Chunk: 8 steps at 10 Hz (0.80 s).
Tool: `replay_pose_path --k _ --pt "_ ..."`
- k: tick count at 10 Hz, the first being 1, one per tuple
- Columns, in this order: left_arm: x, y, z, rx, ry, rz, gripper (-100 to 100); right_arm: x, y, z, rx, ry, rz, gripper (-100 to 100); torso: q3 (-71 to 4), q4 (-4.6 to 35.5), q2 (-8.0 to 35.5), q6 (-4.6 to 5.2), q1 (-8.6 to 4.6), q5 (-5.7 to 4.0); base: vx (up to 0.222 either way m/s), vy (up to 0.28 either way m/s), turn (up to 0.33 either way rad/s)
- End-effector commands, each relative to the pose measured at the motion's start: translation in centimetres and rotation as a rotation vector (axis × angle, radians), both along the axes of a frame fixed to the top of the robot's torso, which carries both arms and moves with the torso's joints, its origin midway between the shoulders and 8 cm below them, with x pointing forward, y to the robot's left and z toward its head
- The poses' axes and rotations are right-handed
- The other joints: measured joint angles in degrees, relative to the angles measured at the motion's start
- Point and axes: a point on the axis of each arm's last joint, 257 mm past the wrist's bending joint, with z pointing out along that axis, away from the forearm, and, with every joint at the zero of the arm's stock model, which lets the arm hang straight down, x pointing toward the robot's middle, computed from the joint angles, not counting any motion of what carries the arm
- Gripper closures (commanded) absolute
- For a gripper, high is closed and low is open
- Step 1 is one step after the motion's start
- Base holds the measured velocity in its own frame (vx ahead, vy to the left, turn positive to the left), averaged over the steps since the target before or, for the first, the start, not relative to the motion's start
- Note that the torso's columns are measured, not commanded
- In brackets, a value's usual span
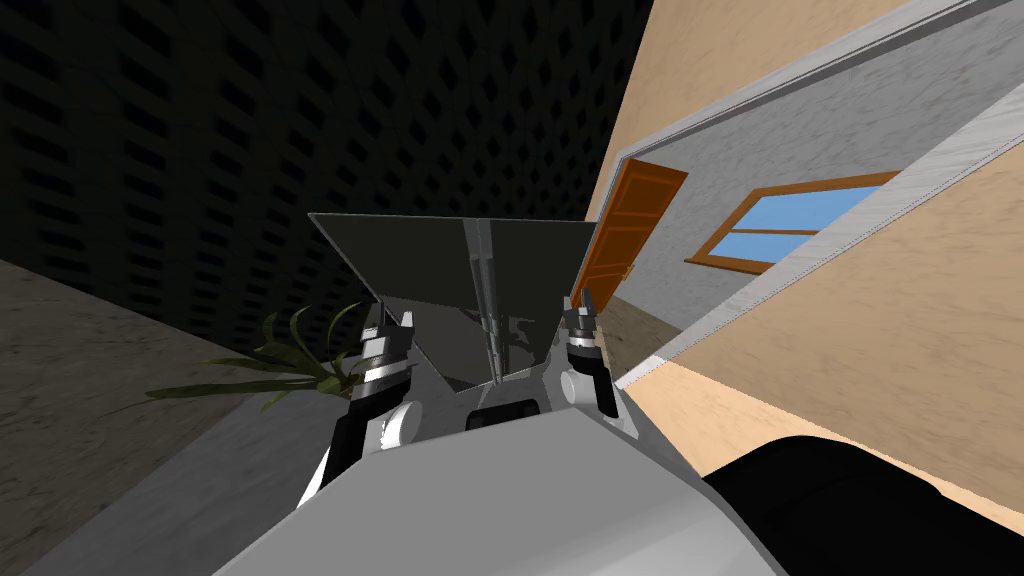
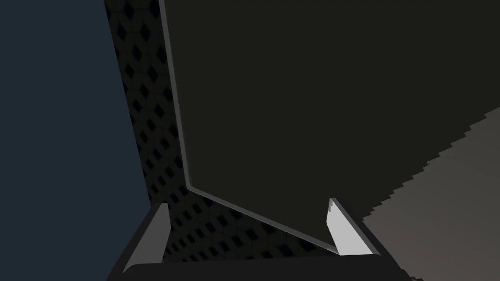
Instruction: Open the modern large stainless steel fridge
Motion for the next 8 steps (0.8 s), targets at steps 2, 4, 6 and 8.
replay_pose_path --k 2,4,6,8 --pt "0.00 0.00 0.00 0.000 0.000 0.000 0 0.00 0.00 0.00 0.000 0.000 0.000 0 -12.00 6.00 5.97 0.00 0.00 0.00 0.000 0.000 0.000" --pt "0.00 0.00 0.01 0.000 0.000 0.000 0 0.00 0.00 0.01 0.000 0.000 0.000 0 -28.50 14.24 14.22 0.00 0.00 0.00 0.000 0.000 0.000" --pt "-0.01 0.00 0.01 0.000 0.000 0.000 0 -0.01 0.00 0.01 0.000 0.000 0.000 0 -45.36 22.68 22.69 0.00 0.00 0.00 0.000 0.000 0.000" --pt "-0.01 0.00 0.02 0.000 0.000 0.000 0 -0.01 0.00 0.02 0.000 0.000 0.000 0 -62.27 31.14 31.16 0.00 0.00 0.00 0.000 0.000 0.000"
